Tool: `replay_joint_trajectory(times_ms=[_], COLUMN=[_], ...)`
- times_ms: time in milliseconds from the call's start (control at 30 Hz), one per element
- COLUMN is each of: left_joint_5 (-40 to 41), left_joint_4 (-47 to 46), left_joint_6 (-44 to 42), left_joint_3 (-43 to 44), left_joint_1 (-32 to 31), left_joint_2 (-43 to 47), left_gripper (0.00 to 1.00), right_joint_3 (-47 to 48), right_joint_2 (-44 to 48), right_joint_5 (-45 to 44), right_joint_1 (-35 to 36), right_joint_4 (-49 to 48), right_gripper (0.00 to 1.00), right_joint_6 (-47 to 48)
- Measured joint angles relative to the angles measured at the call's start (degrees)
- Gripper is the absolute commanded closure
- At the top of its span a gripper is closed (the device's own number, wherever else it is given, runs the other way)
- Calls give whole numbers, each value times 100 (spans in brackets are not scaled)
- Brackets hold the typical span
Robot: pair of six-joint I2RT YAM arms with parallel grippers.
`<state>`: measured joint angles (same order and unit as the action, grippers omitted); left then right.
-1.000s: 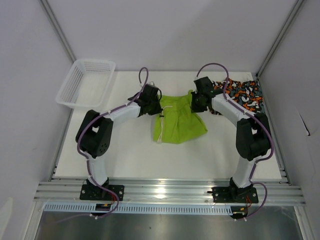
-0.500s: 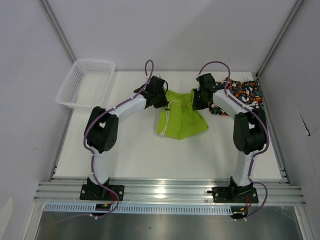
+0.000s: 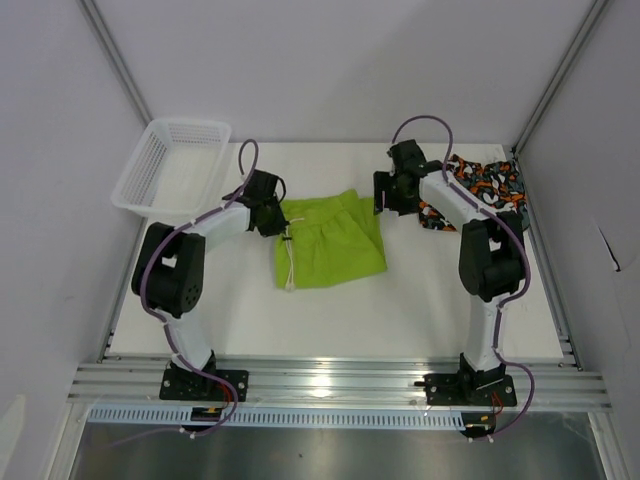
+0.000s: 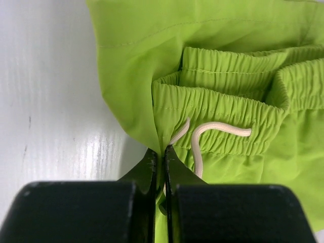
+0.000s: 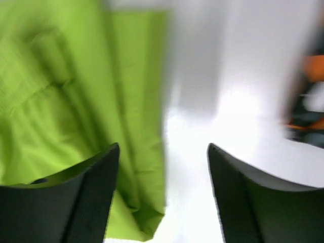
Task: Fold and stack the shorts
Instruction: Neatly place the folded shorts to the corner
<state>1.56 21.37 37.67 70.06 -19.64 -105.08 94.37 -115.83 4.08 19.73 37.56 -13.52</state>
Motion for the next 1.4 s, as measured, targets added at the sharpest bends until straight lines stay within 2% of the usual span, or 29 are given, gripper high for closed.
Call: replay_joint_trajectory(times_ms=[100,167,433,567,700,767,900,1000,1033,1100,1133,1167,1267,1333,1400], left_joint_5=[20,24,114,125,125,125,122,120,120,122,120,120,120,118,103], left_joint_4=[-2,-4,-28,-26,-28,-28,-35,-44,-44,-44,-44,-44,-44,-42,-44], left_joint_6=[-155,-229,-389,-439,-474,-479,-498,-520,-520,-522,-522,-522,-525,-527,-529], left_joint_3=[-2,-4,-188,-188,-188,-188,-234,-323,-354,-407,-424,-437,-444,-455,-487], left_joint_1=[22,22,31,42,50,57,90,138,160,192,208,219,238,251,282], left_joint_2=[94,118,210,223,240,243,262,313,337,396,428,452,481,481,485], left_gripper=[100,100,100,100,100,100,100,100,100,100,100,100,100,100,100], right_joint_3=[437,763,1871,2157,2367,2474,2796,2879,2883,2883,2883,2883,2883,2879,2826], right_joint_2=[-83,-225,-1346,-1803,-2065,-2138,-2315,-2402,-2430,-2476,-2503,-2518,-2524,-2524,-2516], right_joint_5=[-780,-1314,-3040,-3648,-4072,-4175,-4194,-3910,-3803,-3622,-3534,-3453,-3279,-3198,-3110], right_joint_1=[-197,-273,-297,-306,-328,-350,-404,-472,-503,-564,-599,-621,-675,-691,-684], right_joint_4=[192,291,855,1137,1318,1405,1528,1567,1580,1611,1613,1615,1613,1606,1563], right_gripper=[14,12,11,7,11,19,28,42,51,58,67,73,83,96,100], right_joint_6=[9,26,109,173,236,282,339,400,420,448,457,485,487,487,516])
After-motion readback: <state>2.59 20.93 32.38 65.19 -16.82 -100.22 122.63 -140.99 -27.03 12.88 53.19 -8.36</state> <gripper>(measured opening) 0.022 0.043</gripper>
